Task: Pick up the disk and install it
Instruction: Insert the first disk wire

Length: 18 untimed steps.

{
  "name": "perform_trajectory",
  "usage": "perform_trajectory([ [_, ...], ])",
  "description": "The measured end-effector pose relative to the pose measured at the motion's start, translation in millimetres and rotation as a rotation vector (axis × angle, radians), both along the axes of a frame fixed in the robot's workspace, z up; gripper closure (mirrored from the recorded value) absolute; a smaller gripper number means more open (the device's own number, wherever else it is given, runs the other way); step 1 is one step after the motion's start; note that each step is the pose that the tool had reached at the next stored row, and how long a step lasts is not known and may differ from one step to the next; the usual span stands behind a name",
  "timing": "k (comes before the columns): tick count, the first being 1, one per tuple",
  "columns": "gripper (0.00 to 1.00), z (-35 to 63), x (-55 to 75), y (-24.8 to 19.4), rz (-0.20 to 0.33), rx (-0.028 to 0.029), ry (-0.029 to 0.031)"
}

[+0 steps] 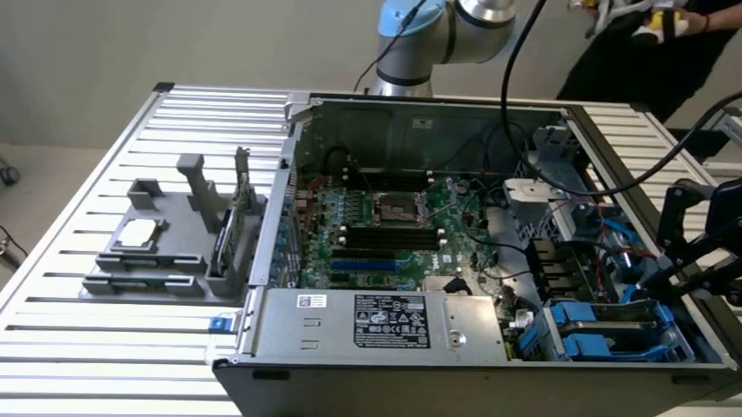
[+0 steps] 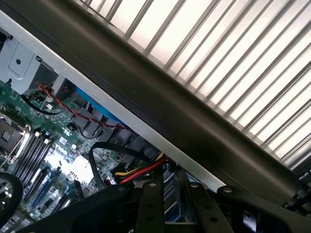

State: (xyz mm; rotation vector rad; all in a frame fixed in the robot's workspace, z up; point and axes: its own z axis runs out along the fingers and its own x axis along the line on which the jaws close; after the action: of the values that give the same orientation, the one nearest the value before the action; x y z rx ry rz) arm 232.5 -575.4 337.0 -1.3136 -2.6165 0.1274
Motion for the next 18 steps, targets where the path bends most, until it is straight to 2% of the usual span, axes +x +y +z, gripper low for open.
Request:
perform_trajectory([
  [3,0.75,0.2,-0.7,-0.7,0.000,0.0004,0.0024],
  [4,0.75,0.7,-1.7,-1.6,0.000,0.0023,0.0035],
  [6,0.75,2.9,-4.2,-4.2,0.000,0.0099,0.0045],
  [12,0.75,8.5,-8.9,-13.4,-0.001,0.0386,0.0054],
  [13,0.75,8.4,-8.9,-14.2,-0.001,0.0464,0.0055],
  [15,0.75,8.4,-9.0,-14.5,-0.004,0.0689,0.0053],
  [16,0.75,8.1,-9.0,-14.6,-0.007,0.0776,0.0051],
  [17,0.75,7.8,-9.0,-14.7,-0.010,0.0822,0.0044],
  [18,0.75,7.8,-9.0,-15.2,-0.013,0.0824,0.0038],
])
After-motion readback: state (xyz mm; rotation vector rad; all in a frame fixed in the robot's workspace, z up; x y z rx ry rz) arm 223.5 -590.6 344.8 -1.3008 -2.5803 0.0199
